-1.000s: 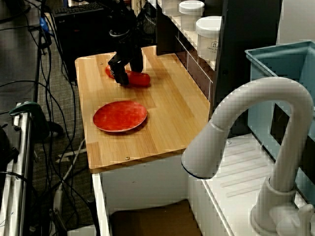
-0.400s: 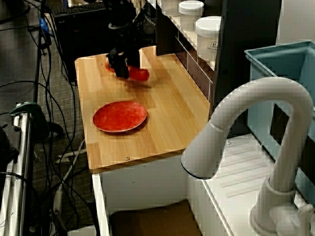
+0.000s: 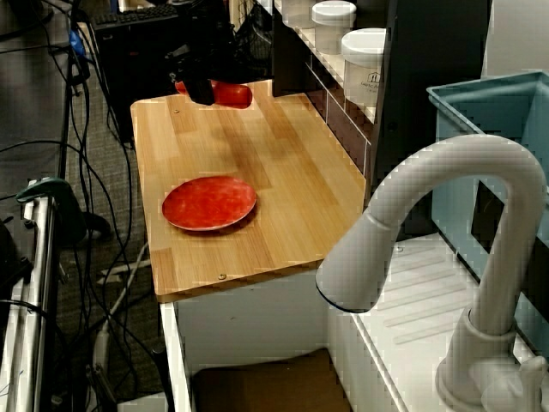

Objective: Put the object on the plate

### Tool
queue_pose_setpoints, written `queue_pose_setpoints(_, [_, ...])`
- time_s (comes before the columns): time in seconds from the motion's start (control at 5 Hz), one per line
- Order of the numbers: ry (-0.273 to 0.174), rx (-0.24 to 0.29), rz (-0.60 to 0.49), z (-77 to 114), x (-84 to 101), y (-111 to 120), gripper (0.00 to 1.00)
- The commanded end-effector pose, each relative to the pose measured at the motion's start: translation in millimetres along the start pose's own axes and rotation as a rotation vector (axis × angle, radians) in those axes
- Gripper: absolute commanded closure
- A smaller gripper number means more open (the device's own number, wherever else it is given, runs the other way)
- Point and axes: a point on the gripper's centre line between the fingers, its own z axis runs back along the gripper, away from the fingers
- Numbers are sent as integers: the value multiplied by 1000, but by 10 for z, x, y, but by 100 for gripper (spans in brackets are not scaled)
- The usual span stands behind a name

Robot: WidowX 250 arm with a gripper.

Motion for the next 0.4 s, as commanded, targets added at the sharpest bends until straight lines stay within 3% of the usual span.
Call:
queue_pose_setpoints(0.0, [-9, 94, -92, -78, 474, -392, 100])
queue_pose_setpoints(0.2, [2, 89, -106, -133, 589, -499, 100])
